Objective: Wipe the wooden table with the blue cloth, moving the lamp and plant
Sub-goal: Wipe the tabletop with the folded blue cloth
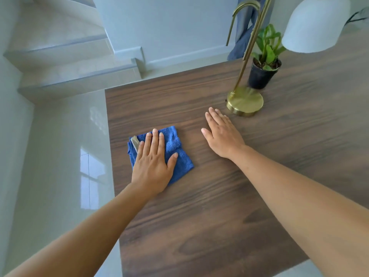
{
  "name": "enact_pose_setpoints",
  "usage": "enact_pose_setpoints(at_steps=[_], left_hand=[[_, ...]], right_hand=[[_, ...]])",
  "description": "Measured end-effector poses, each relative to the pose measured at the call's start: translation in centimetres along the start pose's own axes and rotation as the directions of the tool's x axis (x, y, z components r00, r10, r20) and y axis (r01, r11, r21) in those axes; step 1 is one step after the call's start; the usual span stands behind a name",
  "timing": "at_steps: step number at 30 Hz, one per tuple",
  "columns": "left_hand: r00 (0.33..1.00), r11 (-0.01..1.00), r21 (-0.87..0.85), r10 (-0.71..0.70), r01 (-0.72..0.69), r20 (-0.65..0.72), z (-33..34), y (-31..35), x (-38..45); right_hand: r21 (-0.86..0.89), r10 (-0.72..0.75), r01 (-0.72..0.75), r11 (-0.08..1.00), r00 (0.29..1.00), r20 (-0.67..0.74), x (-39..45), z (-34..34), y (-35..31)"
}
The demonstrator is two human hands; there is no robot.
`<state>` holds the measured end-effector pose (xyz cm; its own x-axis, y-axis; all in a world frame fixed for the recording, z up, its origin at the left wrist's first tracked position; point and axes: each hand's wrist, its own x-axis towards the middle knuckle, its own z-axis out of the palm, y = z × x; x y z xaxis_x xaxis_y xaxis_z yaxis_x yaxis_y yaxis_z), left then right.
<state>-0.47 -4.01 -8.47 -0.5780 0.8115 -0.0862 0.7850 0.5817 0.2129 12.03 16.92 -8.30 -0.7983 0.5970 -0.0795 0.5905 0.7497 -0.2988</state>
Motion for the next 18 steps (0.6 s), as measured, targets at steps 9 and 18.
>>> enact_pose_setpoints(at_steps=[9,18], left_hand=[[0.992,0.996,-0.031,0.086,-0.084,0.094,0.6,6.9,4.7],[0.986,0.990,0.006,0.143,-0.144,0.081,-1.8,0.5,5.4]], right_hand=[[0.332,0.248,-0.174,0.927,0.949,-0.195,-6.8,-1.7,1.6],[0.102,0.272,-0.264,0.959,0.960,-0.073,-5.1,-1.5,-4.2]])
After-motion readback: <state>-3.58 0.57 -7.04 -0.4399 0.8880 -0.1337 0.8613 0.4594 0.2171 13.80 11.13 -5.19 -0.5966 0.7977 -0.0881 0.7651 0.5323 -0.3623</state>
